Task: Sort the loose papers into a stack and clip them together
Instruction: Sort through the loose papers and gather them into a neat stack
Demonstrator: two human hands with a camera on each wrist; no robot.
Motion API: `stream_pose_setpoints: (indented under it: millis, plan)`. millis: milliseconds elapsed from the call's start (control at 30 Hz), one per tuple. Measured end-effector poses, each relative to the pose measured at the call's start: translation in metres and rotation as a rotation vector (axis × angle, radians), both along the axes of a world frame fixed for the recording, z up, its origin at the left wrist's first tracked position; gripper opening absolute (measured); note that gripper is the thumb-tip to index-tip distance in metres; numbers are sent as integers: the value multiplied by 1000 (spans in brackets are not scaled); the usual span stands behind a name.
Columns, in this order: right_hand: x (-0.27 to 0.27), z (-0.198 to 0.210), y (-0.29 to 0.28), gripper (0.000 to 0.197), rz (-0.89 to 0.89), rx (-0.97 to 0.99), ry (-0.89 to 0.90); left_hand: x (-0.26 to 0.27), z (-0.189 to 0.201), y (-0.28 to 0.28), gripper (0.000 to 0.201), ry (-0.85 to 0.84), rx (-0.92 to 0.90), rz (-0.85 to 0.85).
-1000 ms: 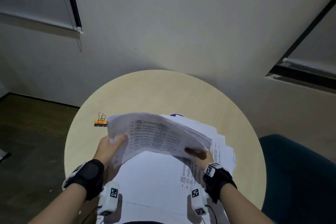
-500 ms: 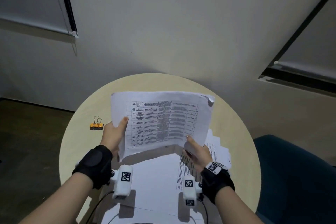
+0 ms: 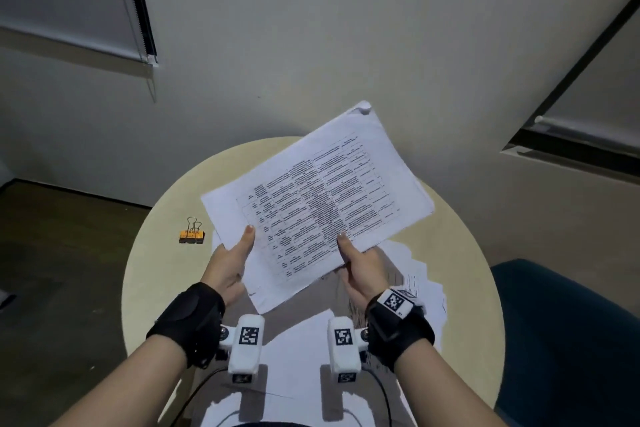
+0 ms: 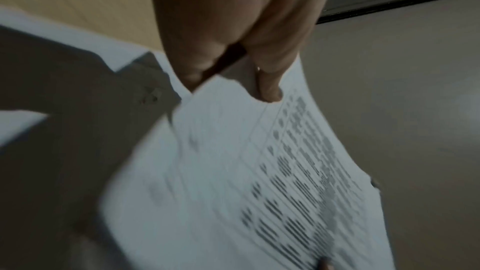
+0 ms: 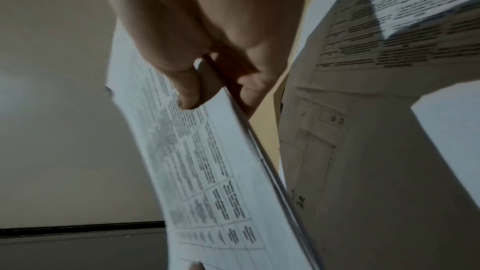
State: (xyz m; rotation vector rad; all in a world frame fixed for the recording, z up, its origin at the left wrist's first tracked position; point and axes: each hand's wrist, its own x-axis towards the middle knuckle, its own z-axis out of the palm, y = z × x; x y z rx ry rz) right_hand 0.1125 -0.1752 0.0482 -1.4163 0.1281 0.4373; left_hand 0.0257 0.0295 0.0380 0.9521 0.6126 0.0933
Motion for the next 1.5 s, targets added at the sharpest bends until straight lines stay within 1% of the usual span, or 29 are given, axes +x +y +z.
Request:
stream_pose_setpoints:
  millis: [67, 100, 200, 267, 300, 367, 400, 467, 500, 533, 567, 600, 633, 667, 700, 733, 800, 867, 967, 1033, 1100, 1167, 1233, 1267, 1333, 1367, 1400, 1467, 1500]
  plan:
    - [3, 3, -5, 58, 4, -236, -64, -7, -12, 11, 41, 63, 82, 47]
    - [5, 2, -9, 60, 3, -289, -69, -11, -19, 18, 43, 110, 126, 67]
    - [5, 7, -22, 50, 89, -284, -5, -22, -35, 35, 62, 216, 144, 35]
    - [5, 2, -28, 39, 202, -246, 68, -26, -31, 33, 58, 237, 115, -70]
    - [5, -6, -30, 35, 250, -274, 85, -25, -35, 33, 59, 260, 128, -136]
    - [3, -14, -31, 38, 354, -397, 92, -25, -39, 29, 66, 295, 190, -287]
    - [3, -19, -31, 40, 384, -440, 101, -26, -45, 29, 74, 298, 204, -343]
    - [0, -25, -26, 42, 460, -513, 94, -29, -56, 29, 103, 310, 275, -440]
    - [-1, -28, -23, 43, 490, -544, 85, -29, -64, 28, 105, 313, 299, -436]
    - [-3, -27, -19, 41, 506, -574, 56, -31, -70, 27, 91, 324, 306, -423]
    - [-5, -26, -14, 35, 485, -571, 37, -33, -72, 26, 68, 308, 317, -400]
    - [-6, -25, -12, 23, 420, -523, 57, -37, -80, 29, 52, 327, 303, -357]
    - [-9, -27, -12, 7, 346, -434, 95, -41, -88, 32, 49, 354, 323, -317]
    - [-13, -29, -13, 18, 302, -388, 134, -46, -94, 37, 47, 415, 335, -260]
    - [-14, -38, -18, 37, 284, -384, 144, -52, -97, 42, 41, 447, 357, -181]
    - [-16, -46, -24, 57, 319, -484, 116, -59, -104, 49, 34, 493, 381, -105]
    - [-19, -65, -41, 102, 529, -847, -29, -71, -112, 60, 27, 584, 432, -47]
    - [-27, -86, -54, 132, 757, -1142, -118, -79, -121, 64, 26, 599, 466, -28]
    - [-45, -103, -57, 143, 965, -1319, -251, -87, -124, 58, 25, 582, 426, -9]
    - [-51, -106, -51, 142, 1008, -1307, -306, -90, -127, 56, 25, 582, 426, 15]
    - [-55, -104, -43, 136, 1032, -1213, -334, -90, -128, 56, 27, 572, 427, 29]
    - [-60, -99, -36, 123, 1011, -1046, -322, -91, -130, 58, 32, 584, 410, 27]
    - [-58, -92, -34, 103, 850, -852, -253, -91, -129, 57, 33, 581, 418, 21]
    - [-53, -90, -37, 97, 731, -820, -253, -91, -128, 57, 30, 577, 428, 17]
    - [-40, -91, -49, 96, 484, -989, -298, -91, -129, 57, 26, 569, 439, 17]
    - [-34, -92, -59, 106, 388, -1135, -266, -90, -128, 57, 26, 570, 436, 13]
    - [-30, -94, -70, 118, 331, -1250, -148, -90, -129, 57, 27, 568, 437, 13]
    - [-28, -97, -93, 134, 335, -1343, 115, -90, -129, 58, 27, 568, 437, 17]
    - [-30, -96, -101, 134, 382, -1359, 176, -90, -129, 57, 26, 566, 430, 26]
